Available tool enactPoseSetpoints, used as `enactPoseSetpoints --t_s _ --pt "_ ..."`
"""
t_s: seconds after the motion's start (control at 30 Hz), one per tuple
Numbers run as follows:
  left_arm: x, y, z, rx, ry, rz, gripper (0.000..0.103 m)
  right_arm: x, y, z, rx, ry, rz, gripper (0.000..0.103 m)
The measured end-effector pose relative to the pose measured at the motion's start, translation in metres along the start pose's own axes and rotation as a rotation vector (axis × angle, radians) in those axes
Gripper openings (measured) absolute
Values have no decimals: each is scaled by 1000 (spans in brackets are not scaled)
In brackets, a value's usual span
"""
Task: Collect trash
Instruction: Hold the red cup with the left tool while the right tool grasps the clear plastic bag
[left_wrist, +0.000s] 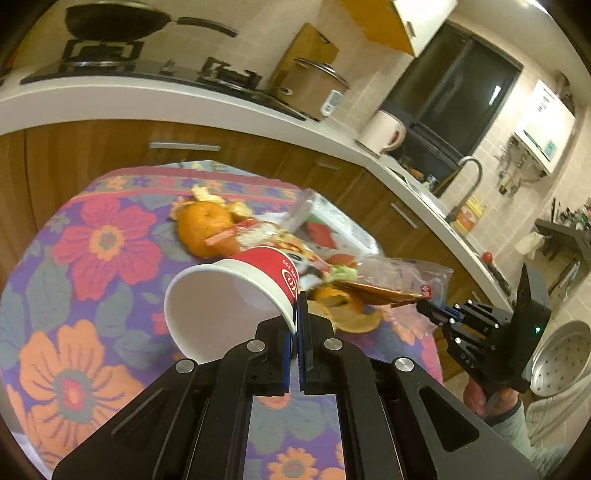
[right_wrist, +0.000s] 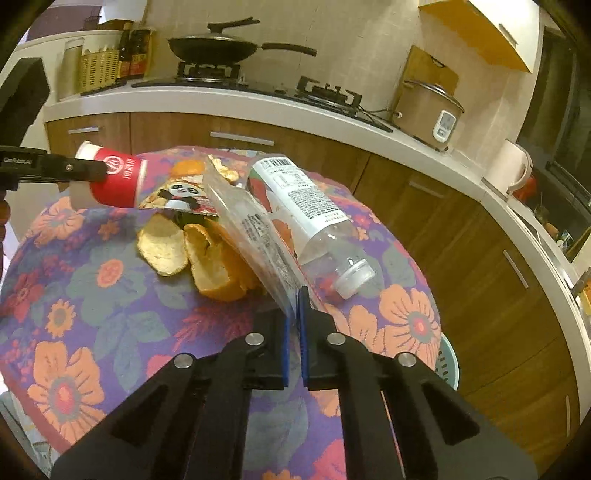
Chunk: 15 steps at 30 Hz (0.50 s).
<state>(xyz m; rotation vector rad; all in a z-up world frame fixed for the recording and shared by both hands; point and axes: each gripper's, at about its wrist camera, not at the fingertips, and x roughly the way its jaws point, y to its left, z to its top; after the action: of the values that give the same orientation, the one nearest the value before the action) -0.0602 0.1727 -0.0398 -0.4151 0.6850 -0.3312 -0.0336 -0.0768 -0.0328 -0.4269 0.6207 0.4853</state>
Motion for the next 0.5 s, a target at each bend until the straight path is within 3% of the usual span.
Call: enactPoseSetpoints --t_s 0.27,0.43,0.5 --pt "6 -14 -6 22 15 -21 1 -6 -4 -15 33 56 136 3" --pt "2 -16 -8 26 15 -32 1 -19 -10 -18 76 41 185 9" --pt "0 -17 -8 32 11 -35 1 -20 -12 -17 81 36 192 17"
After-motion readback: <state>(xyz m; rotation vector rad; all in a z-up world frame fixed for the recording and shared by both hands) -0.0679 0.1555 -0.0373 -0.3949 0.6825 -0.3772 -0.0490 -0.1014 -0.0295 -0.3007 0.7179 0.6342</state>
